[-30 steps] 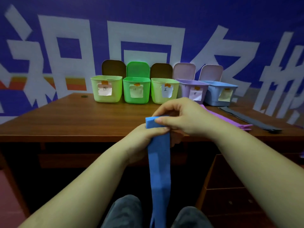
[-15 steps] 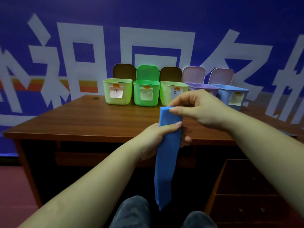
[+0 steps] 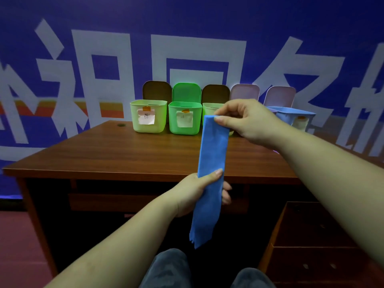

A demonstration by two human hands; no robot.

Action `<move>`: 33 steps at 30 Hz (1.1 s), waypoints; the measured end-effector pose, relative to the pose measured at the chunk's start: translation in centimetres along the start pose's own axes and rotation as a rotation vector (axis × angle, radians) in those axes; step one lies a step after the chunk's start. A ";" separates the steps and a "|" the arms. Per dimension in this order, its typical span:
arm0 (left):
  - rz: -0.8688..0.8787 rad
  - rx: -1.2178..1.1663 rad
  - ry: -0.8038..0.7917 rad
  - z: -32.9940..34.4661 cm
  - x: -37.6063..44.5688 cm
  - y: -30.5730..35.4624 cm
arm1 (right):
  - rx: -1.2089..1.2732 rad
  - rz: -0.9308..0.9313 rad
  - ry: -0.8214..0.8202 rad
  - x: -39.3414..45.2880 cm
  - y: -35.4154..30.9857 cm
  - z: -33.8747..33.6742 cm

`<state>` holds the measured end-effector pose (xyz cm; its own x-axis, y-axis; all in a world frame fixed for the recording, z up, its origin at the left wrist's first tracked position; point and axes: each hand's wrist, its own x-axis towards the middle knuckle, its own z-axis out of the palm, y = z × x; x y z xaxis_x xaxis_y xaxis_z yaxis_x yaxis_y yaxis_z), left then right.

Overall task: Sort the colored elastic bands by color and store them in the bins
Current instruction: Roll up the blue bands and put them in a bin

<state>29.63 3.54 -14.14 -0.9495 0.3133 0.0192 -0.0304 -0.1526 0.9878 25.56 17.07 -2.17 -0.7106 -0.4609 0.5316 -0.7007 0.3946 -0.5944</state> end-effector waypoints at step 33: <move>-0.201 -0.058 0.018 -2.8 -0.5 -6.1 | -0.056 0.044 0.276 4.3 2.2 0.7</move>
<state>29.47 1.72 -20.62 -0.9281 0.3258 -0.1804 -0.2369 -0.1427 0.9610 21.00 15.41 -1.60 -0.7259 -0.2118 0.6543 -0.6656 0.4561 -0.5908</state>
